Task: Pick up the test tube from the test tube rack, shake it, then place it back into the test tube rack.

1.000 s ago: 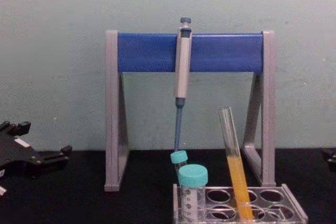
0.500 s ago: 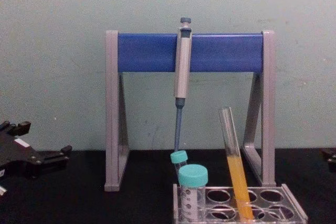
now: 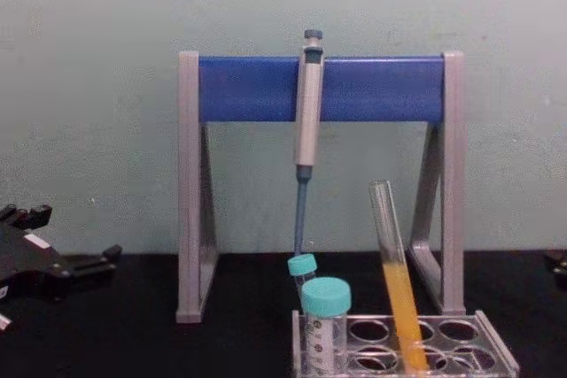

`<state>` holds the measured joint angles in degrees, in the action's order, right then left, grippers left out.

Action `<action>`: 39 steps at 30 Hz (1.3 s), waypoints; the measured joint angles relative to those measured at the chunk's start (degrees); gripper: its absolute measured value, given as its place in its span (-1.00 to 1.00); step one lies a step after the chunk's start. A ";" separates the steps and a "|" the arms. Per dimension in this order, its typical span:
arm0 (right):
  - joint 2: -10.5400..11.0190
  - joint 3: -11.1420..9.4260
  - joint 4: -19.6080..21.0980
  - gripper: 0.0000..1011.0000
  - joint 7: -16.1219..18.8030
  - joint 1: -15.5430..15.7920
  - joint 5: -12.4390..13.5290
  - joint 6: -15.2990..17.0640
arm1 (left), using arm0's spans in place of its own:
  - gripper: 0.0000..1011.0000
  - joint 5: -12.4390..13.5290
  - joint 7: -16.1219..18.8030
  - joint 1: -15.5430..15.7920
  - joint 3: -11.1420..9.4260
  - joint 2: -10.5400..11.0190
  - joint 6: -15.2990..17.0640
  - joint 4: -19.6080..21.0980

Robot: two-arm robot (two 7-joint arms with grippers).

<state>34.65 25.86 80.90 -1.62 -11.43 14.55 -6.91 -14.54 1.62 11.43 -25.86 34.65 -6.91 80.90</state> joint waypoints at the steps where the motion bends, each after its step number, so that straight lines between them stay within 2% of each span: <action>1: 0.00 0.00 0.00 0.98 0.00 0.00 0.00 0.00 | 0.98 0.00 0.00 0.00 0.00 0.00 0.00 0.00; 11: -0.31 -0.55 0.02 0.98 0.09 0.08 0.03 0.01 | 0.98 0.00 0.00 0.00 0.00 0.00 0.00 0.00; 21: -0.56 -3.34 2.46 0.98 4.27 1.17 2.81 -1.27 | 0.98 0.00 0.00 0.00 0.00 0.00 0.00 0.00; 32: 1.09 -5.52 8.07 0.98 15.37 3.71 9.34 -5.35 | 0.98 0.00 0.00 0.00 0.00 0.00 0.00 0.00; 39: 1.41 -4.79 10.16 0.98 22.18 3.93 11.72 -5.87 | 0.98 0.00 0.00 0.00 0.00 0.00 0.00 0.00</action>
<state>36.06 21.07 91.06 20.55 -7.50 26.27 -12.78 -14.55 1.62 11.43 -25.86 34.65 -6.91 80.90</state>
